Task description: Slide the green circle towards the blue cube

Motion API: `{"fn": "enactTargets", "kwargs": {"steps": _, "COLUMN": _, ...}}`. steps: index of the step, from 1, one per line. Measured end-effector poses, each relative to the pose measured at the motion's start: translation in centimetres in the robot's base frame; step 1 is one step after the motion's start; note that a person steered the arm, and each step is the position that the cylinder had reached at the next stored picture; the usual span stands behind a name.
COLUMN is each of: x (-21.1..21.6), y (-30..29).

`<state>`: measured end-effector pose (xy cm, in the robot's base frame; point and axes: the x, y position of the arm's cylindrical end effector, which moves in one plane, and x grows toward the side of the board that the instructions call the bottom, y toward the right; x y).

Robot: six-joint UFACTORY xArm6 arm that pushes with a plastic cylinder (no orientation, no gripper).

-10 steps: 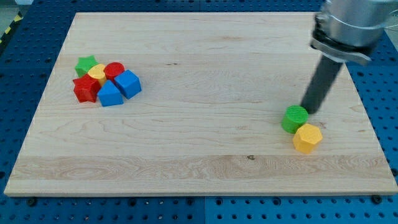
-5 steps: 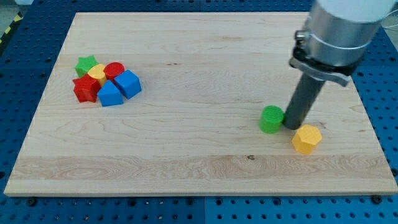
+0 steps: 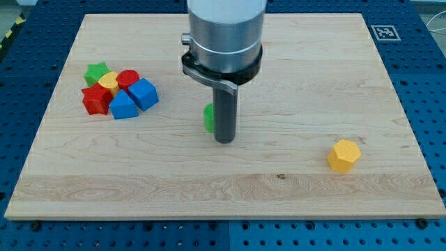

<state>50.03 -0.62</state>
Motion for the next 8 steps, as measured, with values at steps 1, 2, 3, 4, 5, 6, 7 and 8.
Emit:
{"fn": "enactTargets", "kwargs": {"steps": 1, "x": -2.1, "y": -0.5}}
{"fn": "enactTargets", "kwargs": {"steps": 2, "x": -4.5, "y": -1.6}}
{"fn": "enactTargets", "kwargs": {"steps": 3, "x": -6.6, "y": -2.7}}
{"fn": "enactTargets", "kwargs": {"steps": 4, "x": -7.8, "y": -2.9}}
{"fn": "enactTargets", "kwargs": {"steps": 5, "x": -9.2, "y": -2.8}}
{"fn": "enactTargets", "kwargs": {"steps": 6, "x": -11.3, "y": -3.2}}
{"fn": "enactTargets", "kwargs": {"steps": 7, "x": -13.6, "y": -3.1}}
{"fn": "enactTargets", "kwargs": {"steps": 8, "x": -15.0, "y": -3.5}}
